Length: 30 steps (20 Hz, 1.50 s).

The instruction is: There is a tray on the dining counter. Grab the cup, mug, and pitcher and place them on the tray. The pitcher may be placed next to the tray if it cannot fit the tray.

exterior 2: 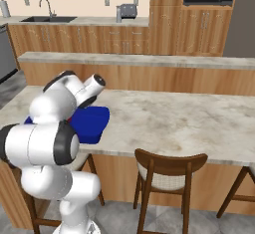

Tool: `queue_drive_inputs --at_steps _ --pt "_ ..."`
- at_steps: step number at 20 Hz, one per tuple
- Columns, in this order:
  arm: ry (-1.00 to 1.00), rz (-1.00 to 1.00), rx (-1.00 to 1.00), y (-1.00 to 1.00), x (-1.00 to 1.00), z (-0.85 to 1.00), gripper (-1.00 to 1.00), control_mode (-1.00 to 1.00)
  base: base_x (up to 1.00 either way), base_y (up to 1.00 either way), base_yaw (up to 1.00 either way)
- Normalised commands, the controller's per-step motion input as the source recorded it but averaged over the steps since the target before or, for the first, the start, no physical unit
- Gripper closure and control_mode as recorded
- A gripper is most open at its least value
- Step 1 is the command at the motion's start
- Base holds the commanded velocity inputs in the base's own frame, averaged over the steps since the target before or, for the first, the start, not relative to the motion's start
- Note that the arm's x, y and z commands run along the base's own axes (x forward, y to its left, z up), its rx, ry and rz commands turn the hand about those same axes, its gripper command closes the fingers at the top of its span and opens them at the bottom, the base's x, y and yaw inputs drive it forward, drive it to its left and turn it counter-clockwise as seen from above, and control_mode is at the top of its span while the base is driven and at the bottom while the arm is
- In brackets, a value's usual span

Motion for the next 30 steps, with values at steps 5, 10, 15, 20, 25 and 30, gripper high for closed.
queue_drive_inputs --at_steps 5,10,15,20,25,30 --pt "-0.04 0.05 0.07 0.32 0.12 -0.39 1.0 -1.0 0.0 0.0 0.0" --pt "-0.06 0.04 0.09 0.25 0.11 -0.26 1.0 -1.0 0.0 0.0 0.0" --pt "-0.02 0.04 0.05 0.23 0.12 -0.17 1.0 -1.0 0.0 0.0 0.0" --pt "0.0 0.06 0.02 0.27 0.14 -0.09 1.0 -1.0 0.0 0.0 0.0" --pt "0.0 0.05 0.0 0.27 0.24 -0.17 1.0 -1.0 0.0 0.0 0.0" --pt "0.0 0.04 0.0 0.28 0.24 -0.27 1.0 -1.0 0.0 0.0 0.0"
